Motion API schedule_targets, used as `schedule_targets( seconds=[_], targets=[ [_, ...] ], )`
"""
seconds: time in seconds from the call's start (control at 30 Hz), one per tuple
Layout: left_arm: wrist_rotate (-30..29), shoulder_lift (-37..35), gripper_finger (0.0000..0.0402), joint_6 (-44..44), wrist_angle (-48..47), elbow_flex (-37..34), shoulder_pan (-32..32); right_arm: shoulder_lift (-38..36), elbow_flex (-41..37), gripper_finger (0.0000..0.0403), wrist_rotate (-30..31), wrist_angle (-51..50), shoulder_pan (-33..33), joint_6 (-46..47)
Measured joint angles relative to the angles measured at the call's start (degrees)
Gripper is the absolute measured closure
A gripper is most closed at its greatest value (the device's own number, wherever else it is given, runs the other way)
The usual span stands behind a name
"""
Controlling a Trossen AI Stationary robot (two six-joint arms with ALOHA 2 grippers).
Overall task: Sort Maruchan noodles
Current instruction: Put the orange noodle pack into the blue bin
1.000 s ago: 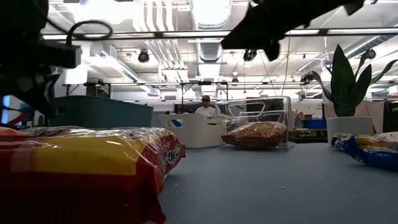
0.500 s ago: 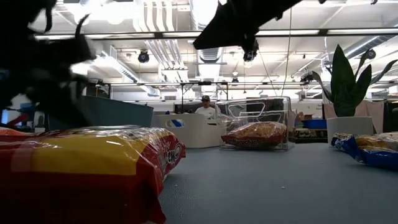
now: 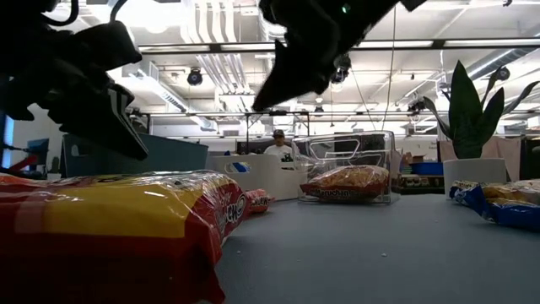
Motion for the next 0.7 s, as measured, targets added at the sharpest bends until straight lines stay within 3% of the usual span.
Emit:
schedule_targets(
  seconds=[0.1,0.37,0.7],
  targets=[
    [1.38,0.00,0.0396,-1.49,3.55,-1.34,0.00,1.21,-0.04,0.0394,-3.45,-0.57,-0.02,0.18],
    [3.94,0.74,0.0334,-4.31,19.12,-6.63,0.00,5.90,-0.33,0.0394,-4.20,0.59,0.00,2.43],
    [3.39,3.73,0.0252,-13.96,22.97,-8.10,0.07,9.60,-0.39,0.0394,-4.35,3.39,0.00,2.49]
  ],
)
